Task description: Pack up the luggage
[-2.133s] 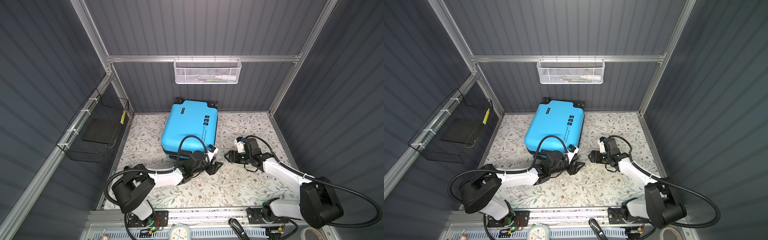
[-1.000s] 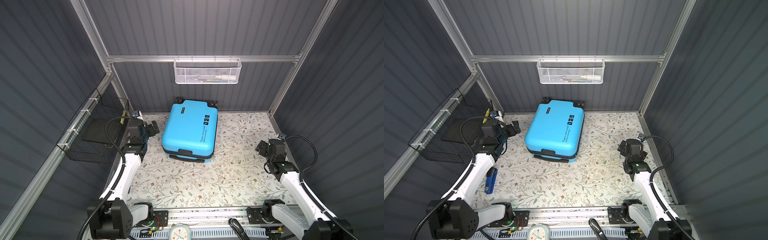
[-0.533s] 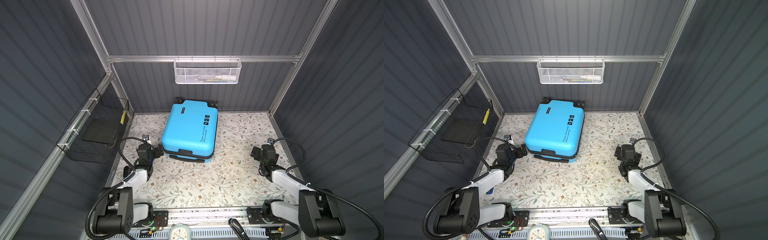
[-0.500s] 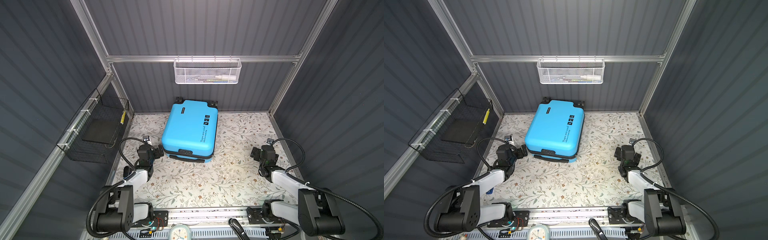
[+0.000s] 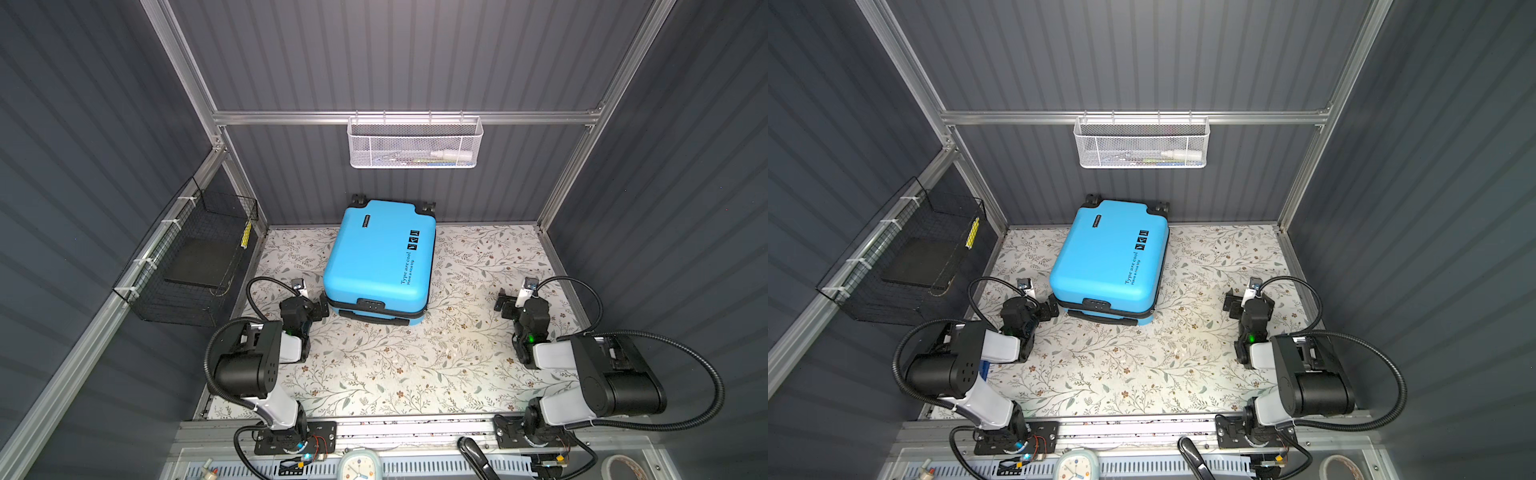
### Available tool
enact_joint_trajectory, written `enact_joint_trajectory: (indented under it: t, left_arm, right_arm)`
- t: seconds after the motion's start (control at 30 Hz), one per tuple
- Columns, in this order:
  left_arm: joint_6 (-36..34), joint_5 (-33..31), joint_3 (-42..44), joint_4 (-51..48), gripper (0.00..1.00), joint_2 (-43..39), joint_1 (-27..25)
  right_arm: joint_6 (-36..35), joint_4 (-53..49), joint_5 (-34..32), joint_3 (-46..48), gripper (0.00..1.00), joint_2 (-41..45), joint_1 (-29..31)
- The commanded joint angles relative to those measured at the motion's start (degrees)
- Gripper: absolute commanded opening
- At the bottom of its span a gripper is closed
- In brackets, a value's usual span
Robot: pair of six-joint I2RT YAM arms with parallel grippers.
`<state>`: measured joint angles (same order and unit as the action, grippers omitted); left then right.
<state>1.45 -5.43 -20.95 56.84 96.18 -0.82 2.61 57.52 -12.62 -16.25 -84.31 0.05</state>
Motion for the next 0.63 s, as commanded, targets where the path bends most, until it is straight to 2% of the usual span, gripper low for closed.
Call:
enact_joint_trajectory:
  t: [0.0,0.03,0.1,0.13,0.23,0.3,0.6]
  left_arm:
    - [-3.0,4.2,-4.2,-3.3,1.00,0.9,-0.9]
    - [-3.5,5.3,-5.0,-1.7,1.00,2.4,-0.9]
    - [-4.0,5.7,-6.4,-6.7,1.00,1.5,-0.9]
    - [-3.8,5.7,-5.9,-3.9,1.00,2.3,-0.9]
    - [-3.9,5.5,-6.3,-6.0,1.00,1.8,-0.9]
    - [-3.8,5.7,-5.9,-3.7,1.00,2.5,-0.9]
    - [-3.6,5.7,-6.2,-4.6,1.00,2.3,-0.9]
  right_arm:
    - [1.9,0.9,1.7,-1.3,0.99,0.5,-1.8]
    - [1.9,1.5,1.6,-1.0,0.99,0.4,-1.8]
    - [2.1,-1.0,1.6,-1.6,0.99,1.2,-1.8]
    - [2.0,0.2,1.7,-1.3,0.99,1.0,-1.8]
    - [2.0,-0.1,1.7,-1.3,0.99,1.0,-1.8]
    - [2.0,0.5,1.7,-1.2,0.99,0.7,-1.7]
    - [2.1,0.1,2.2,-1.4,0.99,0.7,-2.0]
